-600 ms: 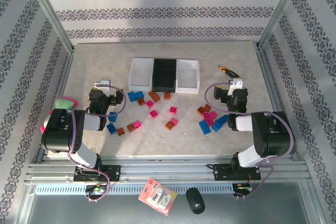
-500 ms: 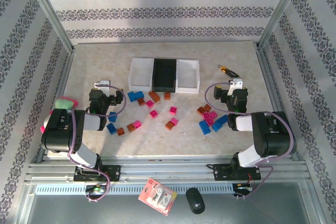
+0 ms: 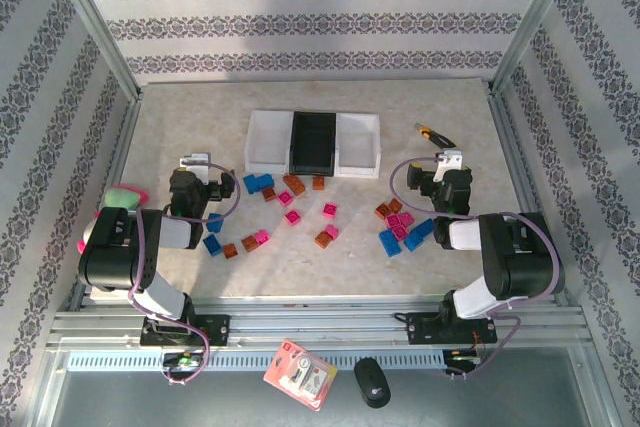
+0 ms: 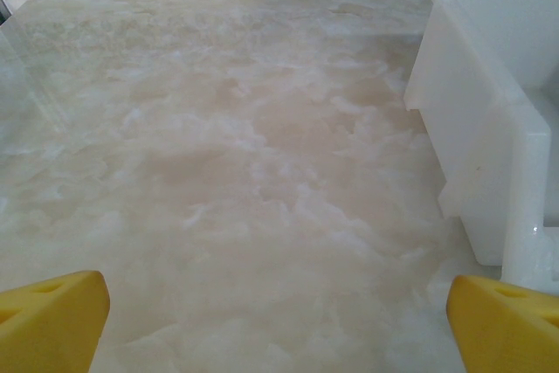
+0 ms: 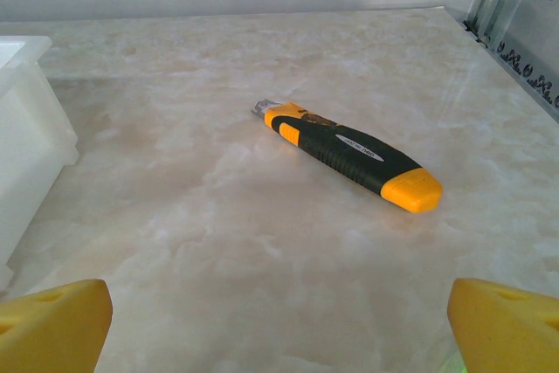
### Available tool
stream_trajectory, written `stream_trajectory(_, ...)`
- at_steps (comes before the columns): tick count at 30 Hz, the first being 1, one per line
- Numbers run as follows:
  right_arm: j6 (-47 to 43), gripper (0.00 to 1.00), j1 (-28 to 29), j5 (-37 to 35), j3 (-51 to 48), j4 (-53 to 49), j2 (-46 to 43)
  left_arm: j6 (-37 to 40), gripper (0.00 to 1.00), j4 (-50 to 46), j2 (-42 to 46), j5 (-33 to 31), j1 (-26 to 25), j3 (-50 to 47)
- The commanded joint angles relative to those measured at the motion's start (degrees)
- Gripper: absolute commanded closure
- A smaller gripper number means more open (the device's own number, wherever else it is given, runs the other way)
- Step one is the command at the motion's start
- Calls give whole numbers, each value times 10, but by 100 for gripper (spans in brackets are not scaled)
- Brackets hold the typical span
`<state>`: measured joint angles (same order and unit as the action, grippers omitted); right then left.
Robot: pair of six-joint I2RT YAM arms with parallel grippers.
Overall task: Sort the legos into containers by color
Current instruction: Pick up the lego from the center of the table.
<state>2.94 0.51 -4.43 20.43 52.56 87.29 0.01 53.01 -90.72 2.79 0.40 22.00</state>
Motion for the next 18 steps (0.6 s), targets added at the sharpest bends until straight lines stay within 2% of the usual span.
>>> stream_trajectory(1, -4, 2, 4, 1, 11, 11, 0, 0, 1, 7, -5, -4, 2, 5)
stream_trajectory(14, -4, 2, 5, -4, 14, -8, -22, 0, 1, 30, 3, -2, 2, -10)
stream_trajectory(18, -3, 2, 5, -9, 24, -67, -65, 7, 1, -33, 61, 16, 1, -4)
